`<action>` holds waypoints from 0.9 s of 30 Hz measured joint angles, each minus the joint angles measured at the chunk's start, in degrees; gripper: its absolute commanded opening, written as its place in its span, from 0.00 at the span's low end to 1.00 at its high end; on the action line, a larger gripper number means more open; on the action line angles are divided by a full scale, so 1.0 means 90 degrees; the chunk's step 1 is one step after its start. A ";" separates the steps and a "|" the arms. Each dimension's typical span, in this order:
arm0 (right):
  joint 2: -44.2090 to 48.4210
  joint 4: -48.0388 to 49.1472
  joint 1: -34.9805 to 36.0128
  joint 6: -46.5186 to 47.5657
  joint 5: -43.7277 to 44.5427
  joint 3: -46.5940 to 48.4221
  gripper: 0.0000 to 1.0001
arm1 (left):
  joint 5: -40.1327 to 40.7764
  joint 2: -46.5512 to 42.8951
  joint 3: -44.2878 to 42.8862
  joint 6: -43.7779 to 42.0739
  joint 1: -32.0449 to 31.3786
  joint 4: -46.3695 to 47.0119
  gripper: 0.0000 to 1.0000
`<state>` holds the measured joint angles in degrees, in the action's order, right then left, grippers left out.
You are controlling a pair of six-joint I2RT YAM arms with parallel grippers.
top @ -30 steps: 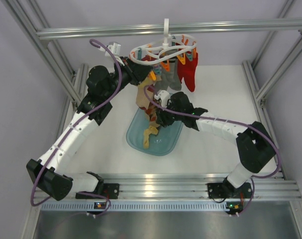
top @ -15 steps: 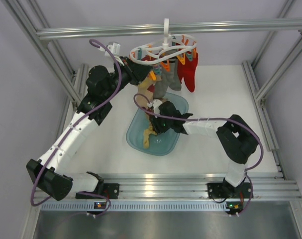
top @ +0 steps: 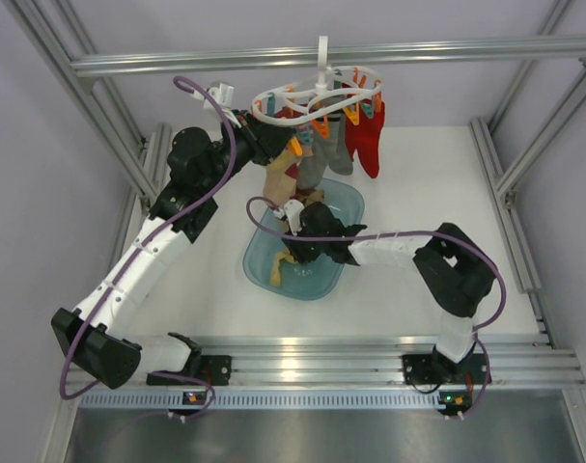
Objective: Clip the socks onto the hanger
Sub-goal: Pick up the sock from the bin.
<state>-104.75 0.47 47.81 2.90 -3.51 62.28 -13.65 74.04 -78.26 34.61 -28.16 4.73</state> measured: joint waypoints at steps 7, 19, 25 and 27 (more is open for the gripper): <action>0.0029 -0.0061 0.0148 0.0012 -0.0041 0.0012 0.46 | -0.0002 0.0000 0.0005 0.0000 0.0000 0.0002 0.00; 0.0085 -0.0396 0.0141 -0.0733 -0.0117 0.0719 0.45 | -0.0041 0.0000 0.0017 0.0019 0.0012 0.0007 0.00; 0.0068 -0.0500 0.0143 -0.0843 -0.0114 0.0714 0.45 | -0.0046 0.0000 0.0017 0.0019 0.0017 0.0010 0.00; 0.0012 -0.0508 0.0143 -0.0838 -0.0085 0.0714 0.45 | -0.0046 0.0000 0.0017 0.0019 0.0022 0.0010 0.00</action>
<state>-104.64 -4.10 49.10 -4.64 -4.27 68.71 -14.06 74.04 -78.11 34.79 -27.97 4.82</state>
